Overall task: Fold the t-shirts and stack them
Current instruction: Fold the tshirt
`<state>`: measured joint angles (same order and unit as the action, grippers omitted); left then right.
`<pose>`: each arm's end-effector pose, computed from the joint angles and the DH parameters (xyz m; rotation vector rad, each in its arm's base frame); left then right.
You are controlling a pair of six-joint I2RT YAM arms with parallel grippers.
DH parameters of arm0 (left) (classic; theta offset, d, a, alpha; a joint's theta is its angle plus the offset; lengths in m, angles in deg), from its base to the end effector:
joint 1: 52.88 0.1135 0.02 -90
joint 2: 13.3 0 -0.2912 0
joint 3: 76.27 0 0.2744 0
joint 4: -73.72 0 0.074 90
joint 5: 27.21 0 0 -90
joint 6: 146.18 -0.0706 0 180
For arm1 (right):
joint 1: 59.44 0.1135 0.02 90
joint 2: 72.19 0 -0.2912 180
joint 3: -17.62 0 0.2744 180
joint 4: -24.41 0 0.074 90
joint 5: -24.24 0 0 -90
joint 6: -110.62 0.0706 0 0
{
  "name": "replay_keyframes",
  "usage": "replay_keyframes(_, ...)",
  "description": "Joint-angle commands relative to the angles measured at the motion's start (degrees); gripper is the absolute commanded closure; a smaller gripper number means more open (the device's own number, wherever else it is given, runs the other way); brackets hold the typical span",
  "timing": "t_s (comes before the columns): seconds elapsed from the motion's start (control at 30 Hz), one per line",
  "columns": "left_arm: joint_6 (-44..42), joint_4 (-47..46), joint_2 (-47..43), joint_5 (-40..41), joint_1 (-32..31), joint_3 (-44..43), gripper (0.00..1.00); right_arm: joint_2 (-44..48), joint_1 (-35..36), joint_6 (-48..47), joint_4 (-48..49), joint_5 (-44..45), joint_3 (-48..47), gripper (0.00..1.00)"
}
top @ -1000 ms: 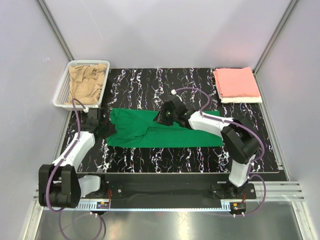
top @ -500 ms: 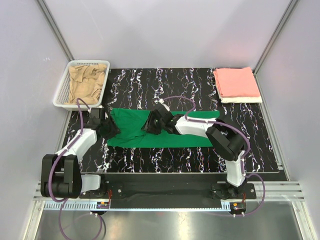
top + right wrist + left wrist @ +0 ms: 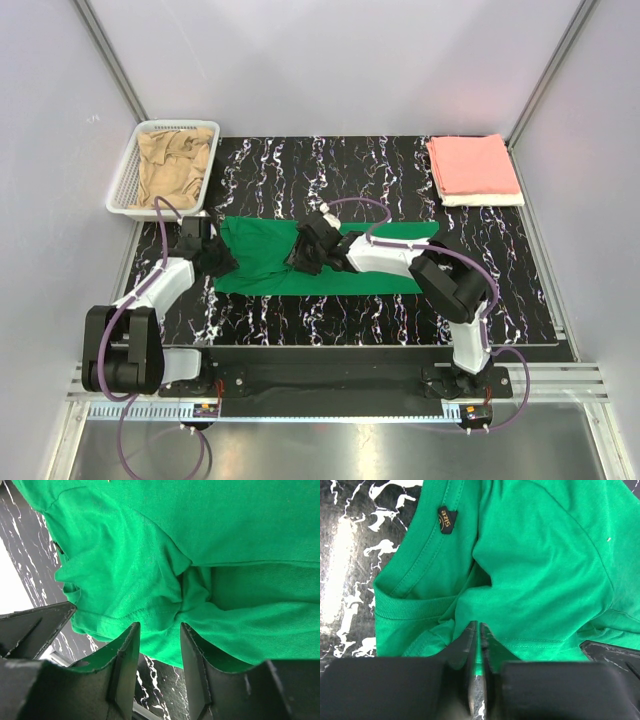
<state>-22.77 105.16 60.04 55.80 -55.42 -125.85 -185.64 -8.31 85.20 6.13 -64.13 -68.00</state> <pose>0.2692 -0.0205 0.1636 -0.6371 2.4924 -0.3982 0.3020 0.3715 0.1484 0.3167 2.5593 0.8602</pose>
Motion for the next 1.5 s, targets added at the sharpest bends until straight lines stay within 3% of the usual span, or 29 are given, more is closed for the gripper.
replay_keyframes(0.0, -0.2, -2.6, -1.2, -1.0, 0.3, 0.1, 0.95, -1.1, 0.9, 1.5, -1.1, 1.8, -3.3, 0.56)
replay_keyframes(0.07, -0.4, -2.5, -1.1, -1.6, 0.2, 0.0, 1.0, -1.7, 1.1, 2.0, -1.3, 2.1, -3.5, 0.56)
replay_keyframes(0.2, -0.5, -1.8, -1.2, -0.8, 0.3, -0.3, 1.0, -2.5, 1.2, 2.0, -1.6, 2.4, -4.5, 0.59)
replay_keyframes(0.23, -0.8, -1.2, -1.6, 0.6, 0.3, -0.3, 0.98, -2.7, 1.2, 2.0, -1.7, 2.2, -4.7, 0.66)
replay_keyframes(0.27, -0.9, -0.9, -1.9, 1.7, 0.3, -0.4, 0.89, -2.8, 1.2, 2.0, -1.6, 2.1, -5.0, 0.71)
replay_keyframes(0.3, -0.8, -0.4, -2.1, 2.8, 0.3, -0.5, 0.69, -3.2, 1.3, 1.9, -1.8, 1.9, -5.5, 0.77)
replay_keyframes(0.43, -0.7, 0.3, -4.0, 4.5, 0.3, -0.5, 0.59, -3.2, 1.2, 1.8, -1.7, 1.5, -5.8, 0.99)
replay_keyframes(0.47, -1.1, 1.0, -4.0, 4.7, 0.3, -0.6, 0.57, -3.1, 1.2, 1.3, -1.7, 1.5, -5.8, 1.0)
replay_keyframes(0.77, 0.2, 0.4, -1.8, 4.9, -1.6, 1.0, 0.67, 0.0, 1.2, -0.3, -1.7, 3.0, -5.5, 1.0)
replay_keyframes(1.0, 1.0, 0.4, -4.9, 9.8, -3.1, 2.7, 0.59, 0.5, 1.2, -0.4, -1.6, 2.9, -5.5, 1.0)
replay_keyframes(1.2, 2.3, -3.0, -5.1, 7.3, -3.2, 4.9, 0.61, 1.4, 1.3, -0.7, -1.6, 3.2, -5.0, 1.0)
replay_keyframes(1.47, 1.6, -1.4, -5.0, 6.0, -3.2, 2.2, 0.78, 1.8, 1.3, -1.2, -1.8, 3.2, -5.6, 1.0)
